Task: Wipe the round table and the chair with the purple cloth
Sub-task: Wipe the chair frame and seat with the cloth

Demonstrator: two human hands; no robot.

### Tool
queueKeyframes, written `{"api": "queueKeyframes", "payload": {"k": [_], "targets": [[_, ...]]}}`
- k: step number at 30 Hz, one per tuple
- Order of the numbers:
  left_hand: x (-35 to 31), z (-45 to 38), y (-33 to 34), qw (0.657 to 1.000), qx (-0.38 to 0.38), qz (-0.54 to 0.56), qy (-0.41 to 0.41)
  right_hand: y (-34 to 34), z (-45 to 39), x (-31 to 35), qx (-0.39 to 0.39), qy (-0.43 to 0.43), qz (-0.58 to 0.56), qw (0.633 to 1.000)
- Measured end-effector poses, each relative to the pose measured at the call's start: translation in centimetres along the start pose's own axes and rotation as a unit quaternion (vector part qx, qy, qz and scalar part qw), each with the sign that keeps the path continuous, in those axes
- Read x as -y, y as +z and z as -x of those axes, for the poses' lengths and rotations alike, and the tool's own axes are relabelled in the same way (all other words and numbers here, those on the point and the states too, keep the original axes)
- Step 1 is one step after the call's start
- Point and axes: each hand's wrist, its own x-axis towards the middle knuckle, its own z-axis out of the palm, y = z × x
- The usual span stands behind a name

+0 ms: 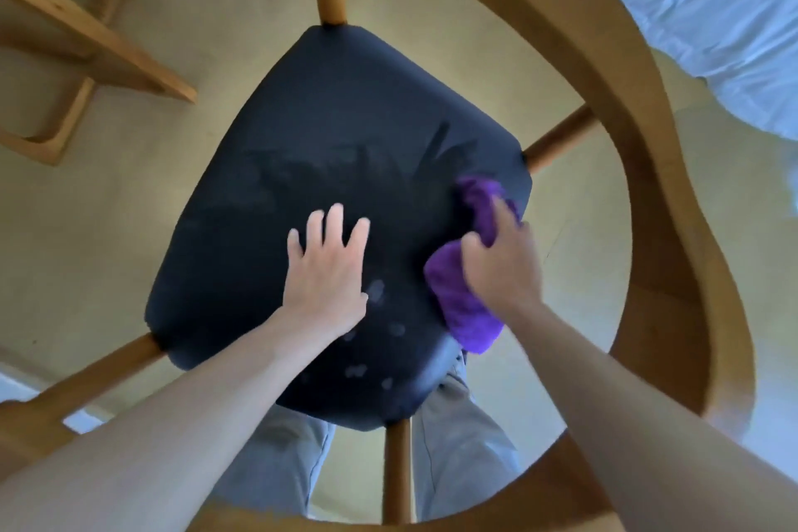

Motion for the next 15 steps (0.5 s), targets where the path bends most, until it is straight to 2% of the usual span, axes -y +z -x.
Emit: {"api": "queueKeyframes", "payload": {"k": [2, 4, 6, 8, 11, 13, 14, 15], "targets": [[1.3, -2.7, -1.1, 0.998, 0.017, -0.036, 0.045, 0.6, -3.2, 1.5, -0.051, 0.101, -0.075, 0.991], [2.2, -5.0, -1.7, 0.994, 0.037, -0.069, 0.070, 2.9, -4.0, 3.0, -0.046, 0.093, -0.005, 0.995], [2.7, -6.2, -1.5, 0.991, 0.057, -0.095, 0.081, 5.4, -2.1, 3.7, -0.020, -0.001, 0.118, 0.993], [2.8, -6.3, -1.5, 0.989, 0.061, -0.107, 0.087, 6.7, 0.4, 3.5, 0.034, -0.111, 0.208, 0.971], [2.5, -6.1, -1.7, 0.987, 0.059, -0.117, 0.098, 6.0, 3.5, 1.6, 0.122, -0.186, 0.240, 0.945], [2.1, -6.0, -2.0, 0.985, 0.067, -0.124, 0.099, 4.9, 3.7, -0.1, 0.083, -0.151, 0.185, 0.968], [1.9, -6.0, -2.0, 0.984, 0.068, -0.130, 0.099, 4.5, 3.3, -0.9, 0.027, -0.096, 0.128, 0.987], [1.9, -6.0, -1.9, 0.983, 0.068, -0.141, 0.100, 4.4, 2.5, -1.4, -0.032, -0.004, 0.046, 0.998]]}}
